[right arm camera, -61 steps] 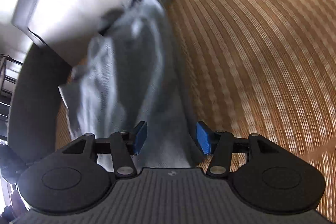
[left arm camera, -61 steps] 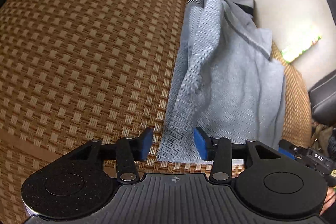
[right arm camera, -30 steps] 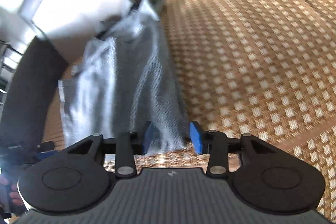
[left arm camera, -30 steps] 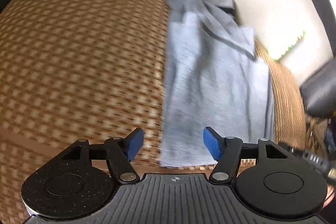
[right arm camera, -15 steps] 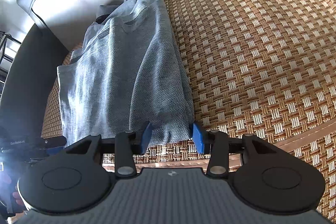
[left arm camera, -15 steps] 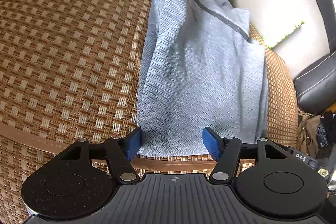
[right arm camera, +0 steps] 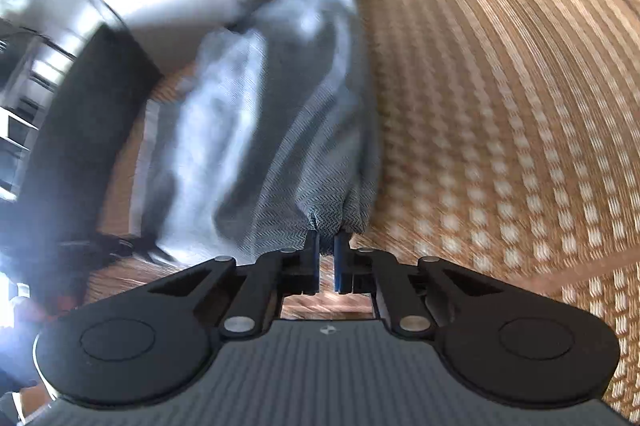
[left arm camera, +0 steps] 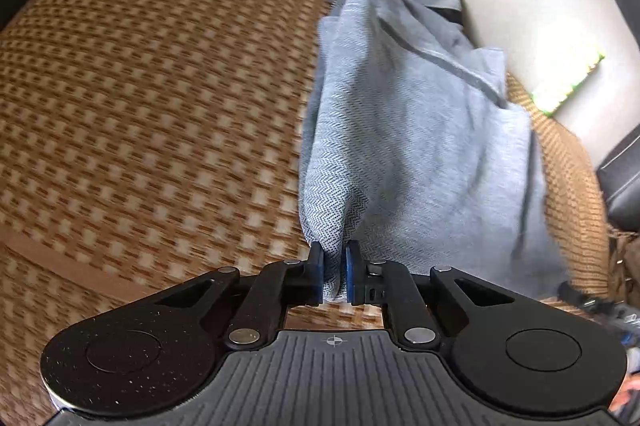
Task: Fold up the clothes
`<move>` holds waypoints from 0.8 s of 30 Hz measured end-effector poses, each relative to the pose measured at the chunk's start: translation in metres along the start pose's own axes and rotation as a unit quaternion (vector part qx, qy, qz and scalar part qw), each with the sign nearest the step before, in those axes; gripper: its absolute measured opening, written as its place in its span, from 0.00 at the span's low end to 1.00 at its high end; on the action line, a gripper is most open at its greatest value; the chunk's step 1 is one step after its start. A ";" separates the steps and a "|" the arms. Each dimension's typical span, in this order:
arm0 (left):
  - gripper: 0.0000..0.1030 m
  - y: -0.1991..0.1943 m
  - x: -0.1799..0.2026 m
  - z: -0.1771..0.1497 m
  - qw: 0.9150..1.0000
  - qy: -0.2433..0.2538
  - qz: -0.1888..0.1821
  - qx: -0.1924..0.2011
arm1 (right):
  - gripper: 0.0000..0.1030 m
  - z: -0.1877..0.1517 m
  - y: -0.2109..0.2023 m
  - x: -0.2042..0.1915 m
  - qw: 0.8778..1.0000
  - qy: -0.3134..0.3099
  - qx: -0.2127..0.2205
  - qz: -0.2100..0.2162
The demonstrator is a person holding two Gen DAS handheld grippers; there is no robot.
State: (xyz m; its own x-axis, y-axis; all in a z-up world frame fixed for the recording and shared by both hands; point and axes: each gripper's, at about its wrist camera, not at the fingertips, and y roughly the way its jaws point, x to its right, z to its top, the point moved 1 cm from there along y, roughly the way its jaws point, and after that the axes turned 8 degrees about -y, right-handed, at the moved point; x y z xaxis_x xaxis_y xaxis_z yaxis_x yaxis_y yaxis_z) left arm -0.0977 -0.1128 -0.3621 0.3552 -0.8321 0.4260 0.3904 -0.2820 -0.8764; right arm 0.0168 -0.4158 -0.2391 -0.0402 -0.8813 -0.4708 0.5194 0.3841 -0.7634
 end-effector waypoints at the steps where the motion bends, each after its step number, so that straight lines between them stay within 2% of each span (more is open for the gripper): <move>1: 0.02 -0.001 -0.003 0.000 1.000 0.003 0.002 0.000 | 0.04 -0.001 0.000 0.003 1.000 0.000 -0.001 -0.010; 2: 0.03 -0.003 -0.004 -0.001 1.000 0.007 0.004 0.000 | 0.02 -0.006 0.007 0.012 0.999 0.013 -0.023 -0.033; 5: 0.03 0.005 0.000 0.009 1.000 0.004 0.005 -0.002 | 0.01 -0.022 0.010 0.031 0.996 0.073 -0.035 -0.041; 7: 0.05 0.000 -0.004 0.012 1.000 0.006 -0.006 -0.017 | 0.00 -0.030 0.006 0.037 0.993 0.098 -0.051 -0.042; 8: 0.26 -0.005 -0.006 0.014 1.000 0.009 -0.010 -0.021 | 0.00 -0.034 0.003 0.040 0.992 0.105 -0.060 -0.045; 9: 0.35 -0.012 -0.007 0.016 1.000 0.014 -0.012 -0.022 | 0.00 -0.034 -0.002 0.041 0.992 0.100 -0.060 -0.048; 10: 0.38 -0.018 -0.009 0.017 1.000 0.018 -0.013 -0.022 | 0.07 -0.030 -0.009 0.039 0.994 0.091 -0.045 -0.039; 11: 0.46 -0.026 -0.011 0.019 0.999 0.018 -0.020 -0.018 | 0.18 -0.026 -0.016 0.038 0.996 0.083 -0.030 -0.031; 12: 0.56 -0.034 -0.012 0.023 0.999 0.013 -0.030 -0.006 | 0.31 -0.022 -0.024 0.036 0.997 0.075 -0.014 -0.022; 13: 0.62 -0.036 -0.011 0.029 0.999 0.014 -0.037 0.005 | 0.58 -0.017 -0.029 0.033 0.998 0.062 0.002 -0.016; 14: 0.68 -0.036 -0.009 0.036 0.999 0.018 -0.042 0.014 | 0.65 -0.010 -0.030 0.029 0.999 0.043 0.018 -0.018; 16: 0.68 -0.021 -0.004 0.044 0.999 0.027 -0.044 0.005 | 0.65 0.001 -0.020 0.027 0.999 0.020 0.029 -0.026; 20: 0.68 0.013 0.006 0.059 0.998 0.045 -0.046 -0.024 | 0.61 0.014 0.021 0.034 1.000 0.019 0.005 -0.019; 22: 0.68 0.020 0.011 0.057 0.997 0.056 -0.048 -0.030 | 0.60 0.017 0.033 0.034 1.000 0.014 0.000 -0.005; 24: 0.66 0.017 0.011 0.048 0.996 0.073 -0.044 -0.033 | 0.50 0.019 0.043 0.029 1.000 0.011 -0.004 0.008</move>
State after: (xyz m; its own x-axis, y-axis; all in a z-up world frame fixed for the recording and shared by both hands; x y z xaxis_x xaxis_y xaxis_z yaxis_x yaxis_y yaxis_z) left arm -0.0463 -0.1041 -0.3617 0.1935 -0.8618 0.4689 0.3568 -0.3834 -0.8519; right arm 0.0537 -0.4304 -0.2773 -0.0515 -0.8690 -0.4921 0.5133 0.3997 -0.7594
